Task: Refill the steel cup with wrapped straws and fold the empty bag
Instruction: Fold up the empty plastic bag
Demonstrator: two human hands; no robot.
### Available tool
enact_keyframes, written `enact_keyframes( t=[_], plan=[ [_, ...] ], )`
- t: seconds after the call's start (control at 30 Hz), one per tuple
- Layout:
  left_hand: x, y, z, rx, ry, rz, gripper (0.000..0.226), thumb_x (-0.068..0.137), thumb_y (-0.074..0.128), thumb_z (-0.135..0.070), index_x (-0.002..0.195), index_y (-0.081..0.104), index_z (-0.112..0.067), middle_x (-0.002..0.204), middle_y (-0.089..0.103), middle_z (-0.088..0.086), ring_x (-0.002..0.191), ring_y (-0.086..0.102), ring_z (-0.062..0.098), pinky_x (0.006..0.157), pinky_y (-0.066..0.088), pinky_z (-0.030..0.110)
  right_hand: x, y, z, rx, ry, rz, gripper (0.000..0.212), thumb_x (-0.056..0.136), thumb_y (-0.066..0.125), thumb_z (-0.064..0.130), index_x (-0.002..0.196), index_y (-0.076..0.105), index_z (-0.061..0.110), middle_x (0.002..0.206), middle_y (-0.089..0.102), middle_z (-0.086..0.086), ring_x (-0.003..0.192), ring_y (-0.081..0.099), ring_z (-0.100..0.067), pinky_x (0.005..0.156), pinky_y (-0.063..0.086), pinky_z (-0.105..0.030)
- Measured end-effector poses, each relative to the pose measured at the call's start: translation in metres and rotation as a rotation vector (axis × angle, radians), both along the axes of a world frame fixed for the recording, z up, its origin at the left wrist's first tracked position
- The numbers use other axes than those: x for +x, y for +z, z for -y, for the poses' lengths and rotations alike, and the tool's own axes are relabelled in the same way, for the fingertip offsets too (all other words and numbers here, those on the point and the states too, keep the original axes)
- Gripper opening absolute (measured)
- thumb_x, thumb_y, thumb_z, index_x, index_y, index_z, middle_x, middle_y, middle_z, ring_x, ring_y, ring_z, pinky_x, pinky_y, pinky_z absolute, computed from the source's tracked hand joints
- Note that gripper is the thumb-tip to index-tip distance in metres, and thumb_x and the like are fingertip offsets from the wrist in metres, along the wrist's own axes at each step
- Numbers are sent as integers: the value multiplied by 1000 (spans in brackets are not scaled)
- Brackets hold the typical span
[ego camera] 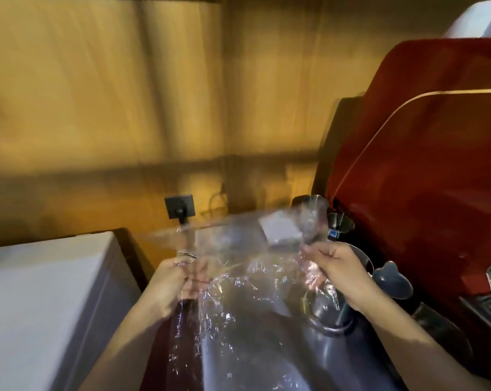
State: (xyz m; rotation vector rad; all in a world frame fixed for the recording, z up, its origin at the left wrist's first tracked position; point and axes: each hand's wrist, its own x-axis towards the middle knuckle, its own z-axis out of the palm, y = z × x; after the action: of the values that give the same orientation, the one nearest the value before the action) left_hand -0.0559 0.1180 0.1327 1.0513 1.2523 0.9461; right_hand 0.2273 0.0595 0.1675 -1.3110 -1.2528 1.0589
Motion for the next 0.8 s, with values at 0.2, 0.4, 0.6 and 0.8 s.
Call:
enact_keyframes(
  t=[0.2,0.4,0.6,0.8],
  plan=[
    [-10,20,12,-41,-73,126,5,66,72,-13,66,68,-9,60,64,9,38,48,10,30,36,16,8,-7,-14,-261,36,-197,32,79,63,30,87,62,-1,71,72,-19,47,65,-20,37,47,-21],
    [-13,31,18,114,-19,7,19,82,59,4,70,65,-9,56,68,1,43,57,8,37,45,16,22,-12,-18,-222,197,-345,20,70,69,18,88,71,8,64,72,-9,51,67,-16,42,52,-22],
    [-14,36,25,221,41,-21,25,89,58,-12,64,64,-13,54,60,3,43,52,9,37,44,19,26,-8,-20,-165,271,-243,30,65,74,5,95,70,5,78,75,-12,62,69,-18,52,59,-29],
    [-27,41,28,368,-31,-45,14,80,65,-14,76,72,-26,50,60,-2,41,50,8,38,42,17,28,-8,-23,-130,295,-287,27,60,77,17,85,74,8,79,75,-9,66,70,-15,52,54,-21]
  ],
)
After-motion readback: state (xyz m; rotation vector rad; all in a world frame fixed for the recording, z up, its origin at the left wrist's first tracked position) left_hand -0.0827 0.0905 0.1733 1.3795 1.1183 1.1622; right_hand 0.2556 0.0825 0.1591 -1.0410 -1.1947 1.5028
